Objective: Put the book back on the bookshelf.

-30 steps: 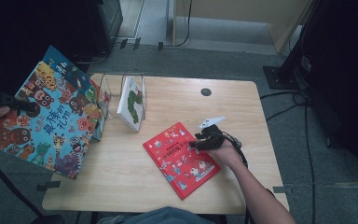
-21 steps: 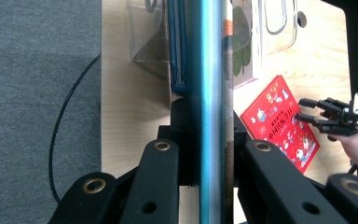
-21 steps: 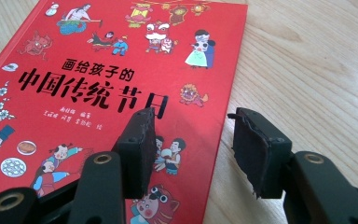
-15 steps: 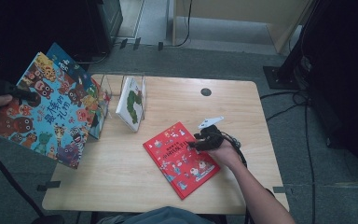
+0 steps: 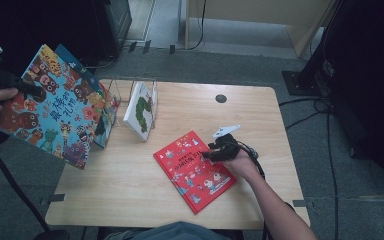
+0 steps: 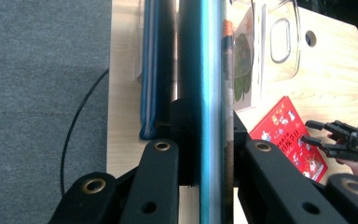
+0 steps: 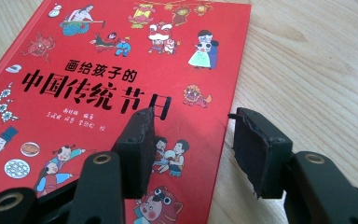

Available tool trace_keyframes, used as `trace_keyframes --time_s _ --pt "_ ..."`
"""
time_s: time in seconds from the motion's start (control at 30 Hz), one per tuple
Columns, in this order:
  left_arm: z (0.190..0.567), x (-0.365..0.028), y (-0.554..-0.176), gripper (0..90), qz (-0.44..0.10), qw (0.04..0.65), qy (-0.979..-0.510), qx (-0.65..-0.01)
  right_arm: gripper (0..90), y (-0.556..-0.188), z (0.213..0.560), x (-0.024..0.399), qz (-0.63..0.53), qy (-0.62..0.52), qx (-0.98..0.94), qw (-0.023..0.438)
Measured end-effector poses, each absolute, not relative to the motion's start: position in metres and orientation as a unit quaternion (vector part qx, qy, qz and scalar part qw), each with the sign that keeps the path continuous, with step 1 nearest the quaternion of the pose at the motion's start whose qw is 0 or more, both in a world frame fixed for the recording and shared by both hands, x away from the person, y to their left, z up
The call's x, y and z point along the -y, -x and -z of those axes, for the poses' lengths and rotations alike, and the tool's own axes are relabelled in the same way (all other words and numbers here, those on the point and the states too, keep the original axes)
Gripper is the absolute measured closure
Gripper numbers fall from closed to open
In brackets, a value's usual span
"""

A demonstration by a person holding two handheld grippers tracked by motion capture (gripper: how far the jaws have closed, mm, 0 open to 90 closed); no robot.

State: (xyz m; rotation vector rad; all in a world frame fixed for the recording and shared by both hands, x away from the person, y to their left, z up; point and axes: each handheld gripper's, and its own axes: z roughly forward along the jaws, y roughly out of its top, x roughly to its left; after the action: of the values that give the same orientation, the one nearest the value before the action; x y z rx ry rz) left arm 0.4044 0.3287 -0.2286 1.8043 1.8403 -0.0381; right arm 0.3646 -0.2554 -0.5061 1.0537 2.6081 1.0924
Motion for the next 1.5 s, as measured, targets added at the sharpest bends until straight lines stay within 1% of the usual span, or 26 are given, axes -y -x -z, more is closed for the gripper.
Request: trace_keyframes --time_s 0.37,0.6,0.9,1.13,1.23,1.3,1.4,1.5 --pt "0.244 -0.312 -0.43 81.6 0.017 0.287 -0.672 -0.683 48.5 -0.364 0.506 0.256 -0.362 -0.349 -0.862 0.061" --pt "0.257 -0.301 -0.446 81.3 0.012 0.269 -0.676 -0.686 48.5 -0.364 0.506 0.255 -0.362 -0.349 -0.863 0.06" --pt "0.275 -0.293 -0.464 80.9 0.003 0.269 -0.681 -0.681 48.5 -0.364 0.507 0.256 -0.363 -0.349 -0.862 0.058" --pt "0.278 -0.293 -0.464 80.3 0.003 0.272 -0.688 -0.673 48.4 -0.364 0.507 0.256 -0.362 -0.355 -0.86 0.05" --pt "0.281 -0.293 -0.463 78.9 0.013 0.274 -0.687 -0.673 48.4 -0.364 0.506 0.256 -0.361 -0.353 -0.862 0.048" --pt "0.281 -0.292 -0.463 78.4 0.01 0.268 -0.69 -0.672 48.5 -0.364 0.506 0.256 -0.361 -0.353 -0.862 0.048" --pt "0.28 -0.293 -0.462 76.4 0.023 0.278 -0.692 -0.666 48.5 -0.364 0.506 0.256 -0.362 -0.352 -0.862 0.048" --pt "0.28 -0.291 -0.462 75.5 0.019 0.275 -0.693 -0.666 48.4 -0.364 0.506 0.256 -0.362 -0.353 -0.862 0.048"
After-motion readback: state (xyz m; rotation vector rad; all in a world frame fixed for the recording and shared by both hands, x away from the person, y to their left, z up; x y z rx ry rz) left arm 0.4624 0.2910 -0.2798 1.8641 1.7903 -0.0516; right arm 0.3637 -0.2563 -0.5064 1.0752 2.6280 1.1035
